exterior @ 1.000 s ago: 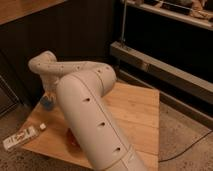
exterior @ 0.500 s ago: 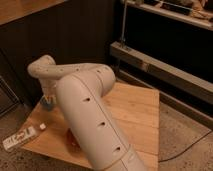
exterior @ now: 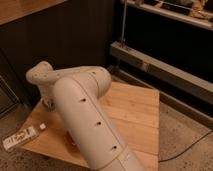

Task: Pick up the ceramic cup

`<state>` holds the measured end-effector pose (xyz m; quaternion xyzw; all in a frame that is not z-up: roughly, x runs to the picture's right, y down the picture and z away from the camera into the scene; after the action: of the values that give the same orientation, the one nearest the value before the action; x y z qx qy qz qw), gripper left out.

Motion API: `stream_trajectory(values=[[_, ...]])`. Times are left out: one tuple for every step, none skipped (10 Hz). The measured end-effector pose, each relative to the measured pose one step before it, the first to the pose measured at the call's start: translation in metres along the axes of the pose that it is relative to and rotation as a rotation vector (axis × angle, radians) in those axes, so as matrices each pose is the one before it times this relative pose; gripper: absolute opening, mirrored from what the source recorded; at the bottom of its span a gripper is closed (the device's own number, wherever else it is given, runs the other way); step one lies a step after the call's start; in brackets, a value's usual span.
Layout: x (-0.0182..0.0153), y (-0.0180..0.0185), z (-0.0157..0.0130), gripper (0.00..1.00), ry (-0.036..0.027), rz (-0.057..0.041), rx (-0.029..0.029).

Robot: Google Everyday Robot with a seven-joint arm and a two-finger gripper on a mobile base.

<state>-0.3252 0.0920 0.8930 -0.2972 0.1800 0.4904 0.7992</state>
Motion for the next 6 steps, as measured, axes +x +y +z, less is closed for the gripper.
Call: stream_trajectory(values=[[-0.00037,-0.00019,0.00087,0.20,0.00120,0.00530,0.00750],[0.00022,-0.00037,-0.00099,0.06,0.00607,0.01605,0.00224],[0.00068,0.00045,-0.00122,0.02,0.00547,0.01224,-0.00571],[-0.00061,-0.00093,-0.00320,0.00,0.00025,0.01270,-0.00339],[-0.00163,-0.00209,-0.00678,0.00,-0.00457,0.01761,-0.00850],[-0.00051,0.00006,-0.00881,0.00,-0.00171,0.01886,-0.01404]])
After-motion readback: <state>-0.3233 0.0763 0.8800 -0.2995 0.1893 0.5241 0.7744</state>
